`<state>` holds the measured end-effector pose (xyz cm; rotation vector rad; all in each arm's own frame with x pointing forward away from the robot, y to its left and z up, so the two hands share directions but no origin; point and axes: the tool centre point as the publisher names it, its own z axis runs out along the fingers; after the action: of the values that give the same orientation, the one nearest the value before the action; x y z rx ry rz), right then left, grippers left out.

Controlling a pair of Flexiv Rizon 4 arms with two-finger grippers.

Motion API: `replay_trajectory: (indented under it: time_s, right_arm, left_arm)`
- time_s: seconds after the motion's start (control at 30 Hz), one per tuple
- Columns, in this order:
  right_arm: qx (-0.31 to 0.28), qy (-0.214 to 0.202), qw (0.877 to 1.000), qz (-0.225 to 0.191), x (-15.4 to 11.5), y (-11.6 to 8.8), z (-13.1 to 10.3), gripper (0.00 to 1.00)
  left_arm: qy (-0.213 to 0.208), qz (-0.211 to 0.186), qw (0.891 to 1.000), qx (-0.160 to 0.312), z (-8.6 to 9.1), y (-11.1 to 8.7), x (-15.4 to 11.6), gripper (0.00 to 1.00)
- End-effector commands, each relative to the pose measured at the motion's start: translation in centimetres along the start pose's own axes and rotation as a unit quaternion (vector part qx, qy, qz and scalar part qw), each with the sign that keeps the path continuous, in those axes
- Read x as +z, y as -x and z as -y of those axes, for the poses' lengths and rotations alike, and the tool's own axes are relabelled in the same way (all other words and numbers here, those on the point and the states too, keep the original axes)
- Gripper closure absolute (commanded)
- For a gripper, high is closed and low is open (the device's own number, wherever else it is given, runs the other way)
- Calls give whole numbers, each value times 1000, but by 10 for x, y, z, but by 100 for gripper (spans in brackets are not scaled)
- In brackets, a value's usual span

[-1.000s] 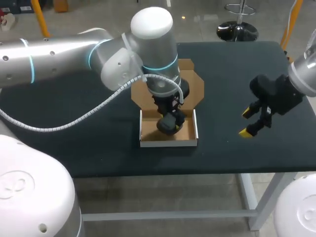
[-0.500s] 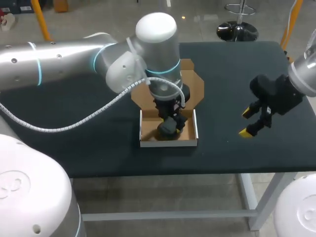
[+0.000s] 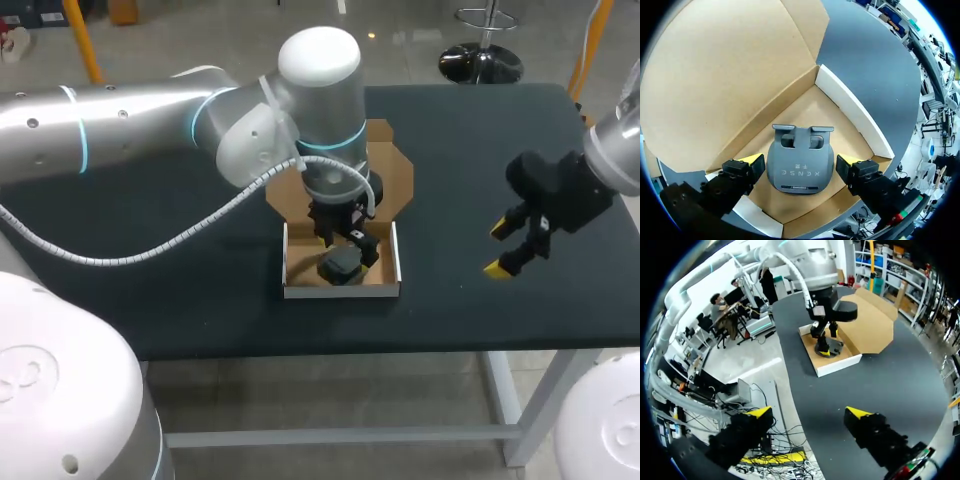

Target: Assemble the packaging by folding the flat box into shape, placing the metal phone stand inside, and closing the box properly

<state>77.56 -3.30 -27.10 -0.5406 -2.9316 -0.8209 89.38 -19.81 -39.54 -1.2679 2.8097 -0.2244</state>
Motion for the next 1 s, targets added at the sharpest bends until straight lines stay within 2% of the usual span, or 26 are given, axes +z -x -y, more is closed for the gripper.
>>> replay_trajectory:
  time_s: [0.03,0.23,0.47,0.5,0.97,1.0]
  right_arm:
    - [-1,1,1000,-1,-1,0,1,0]
    - [-1,1,1000,-1,-1,0,1,0]
    - [-1,1,1000,-1,-1,0,1,0]
    - [-1,1,1000,-1,-1,0,1,0]
    - [-1,1,1000,-1,-1,0,1,0]
    - [-1,1,1000,-1,-1,0,1,0]
  left_arm:
    - [-14,4,1000,-22,-6,-1,-15,0]
    - [-13,18,995,-99,-6,-5,-33,0]
    - [-2,53,983,-176,-8,-13,-35,0]
    - [-6,65,982,-178,-8,-15,-34,0]
    - [-6,65,982,-178,-8,-15,-34,0]
    - [-3,59,980,-189,-10,-10,-34,0]
